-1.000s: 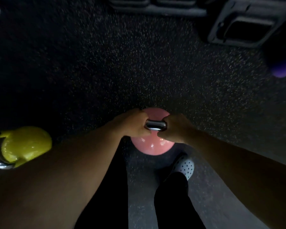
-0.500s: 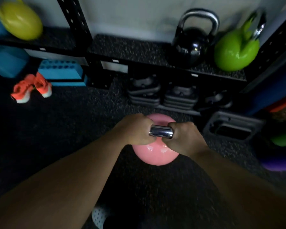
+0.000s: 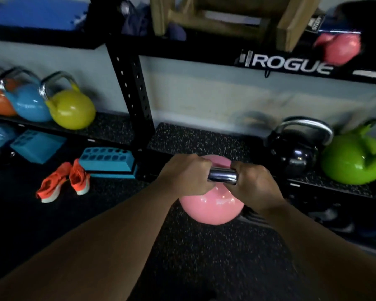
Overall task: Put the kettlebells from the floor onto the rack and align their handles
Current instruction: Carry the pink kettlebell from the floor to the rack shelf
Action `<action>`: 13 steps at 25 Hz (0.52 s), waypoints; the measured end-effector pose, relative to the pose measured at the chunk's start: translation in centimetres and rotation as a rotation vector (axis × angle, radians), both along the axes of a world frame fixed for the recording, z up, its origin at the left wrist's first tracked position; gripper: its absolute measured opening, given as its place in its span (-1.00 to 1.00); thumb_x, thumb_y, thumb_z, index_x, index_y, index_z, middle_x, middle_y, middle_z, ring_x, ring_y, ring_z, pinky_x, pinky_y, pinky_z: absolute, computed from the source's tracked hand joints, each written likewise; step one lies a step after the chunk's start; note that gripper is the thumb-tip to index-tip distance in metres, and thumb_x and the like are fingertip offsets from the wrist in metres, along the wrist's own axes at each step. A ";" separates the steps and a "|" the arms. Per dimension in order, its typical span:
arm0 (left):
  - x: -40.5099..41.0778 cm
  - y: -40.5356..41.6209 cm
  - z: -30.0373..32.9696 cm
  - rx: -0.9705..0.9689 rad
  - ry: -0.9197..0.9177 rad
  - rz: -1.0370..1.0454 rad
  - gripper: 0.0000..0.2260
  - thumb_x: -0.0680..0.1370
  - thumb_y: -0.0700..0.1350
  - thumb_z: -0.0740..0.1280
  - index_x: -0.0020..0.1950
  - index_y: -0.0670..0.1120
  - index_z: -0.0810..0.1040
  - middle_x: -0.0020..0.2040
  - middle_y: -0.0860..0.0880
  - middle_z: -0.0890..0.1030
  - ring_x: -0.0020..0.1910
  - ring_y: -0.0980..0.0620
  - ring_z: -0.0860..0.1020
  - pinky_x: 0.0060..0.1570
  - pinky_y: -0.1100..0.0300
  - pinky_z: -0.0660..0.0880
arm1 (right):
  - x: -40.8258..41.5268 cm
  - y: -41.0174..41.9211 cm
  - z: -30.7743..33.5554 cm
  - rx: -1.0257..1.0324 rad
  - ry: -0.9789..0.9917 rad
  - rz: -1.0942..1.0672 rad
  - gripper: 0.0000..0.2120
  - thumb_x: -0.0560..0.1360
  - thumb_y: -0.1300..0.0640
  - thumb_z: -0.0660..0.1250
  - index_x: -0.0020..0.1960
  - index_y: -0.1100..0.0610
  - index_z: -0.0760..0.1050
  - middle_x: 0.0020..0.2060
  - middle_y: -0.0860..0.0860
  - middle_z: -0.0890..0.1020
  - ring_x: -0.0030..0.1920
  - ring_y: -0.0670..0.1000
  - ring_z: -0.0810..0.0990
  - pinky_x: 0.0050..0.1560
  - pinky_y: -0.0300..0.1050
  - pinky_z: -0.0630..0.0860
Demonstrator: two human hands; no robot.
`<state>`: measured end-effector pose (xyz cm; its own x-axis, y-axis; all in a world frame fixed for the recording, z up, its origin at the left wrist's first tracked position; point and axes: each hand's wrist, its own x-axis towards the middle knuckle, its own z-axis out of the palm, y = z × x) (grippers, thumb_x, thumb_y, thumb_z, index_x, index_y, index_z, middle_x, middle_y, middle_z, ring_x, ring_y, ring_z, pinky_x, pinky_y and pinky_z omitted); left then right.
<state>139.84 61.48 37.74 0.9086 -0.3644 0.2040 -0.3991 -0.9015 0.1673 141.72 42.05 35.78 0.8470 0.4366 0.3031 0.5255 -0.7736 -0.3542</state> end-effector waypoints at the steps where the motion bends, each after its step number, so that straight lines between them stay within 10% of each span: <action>1: 1.8 1.0 0.2 0.024 -0.018 0.004 -0.80 0.40 0.07 0.40 -0.20 -0.06 0.59 -0.43 0.06 0.49 -0.51 0.04 0.44 -0.43 0.26 0.28 | 1.8 1.1 0.1 -0.001 -0.015 0.005 -0.80 0.40 0.03 0.45 -0.07 0.13 0.58 -0.31 0.11 0.68 -0.32 0.18 0.65 -0.32 -0.10 0.54; 13: 20.0 10.6 -1.5 0.147 -0.152 0.081 -0.71 0.37 0.06 0.49 -0.08 -0.11 0.57 -0.31 -0.08 0.65 -0.40 -0.11 0.62 -0.45 0.17 0.37 | 20.0 11.7 -0.9 -0.069 -0.062 -0.048 -0.77 0.34 0.18 0.51 -0.10 0.18 0.50 -0.31 0.13 0.65 -0.32 0.19 0.61 -0.35 -0.17 0.36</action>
<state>159.85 72.07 36.25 0.8987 -0.3278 0.2913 -0.3355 -0.9417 -0.0247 161.71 53.74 34.87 0.8480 0.4174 0.3267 0.5065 -0.8198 -0.2672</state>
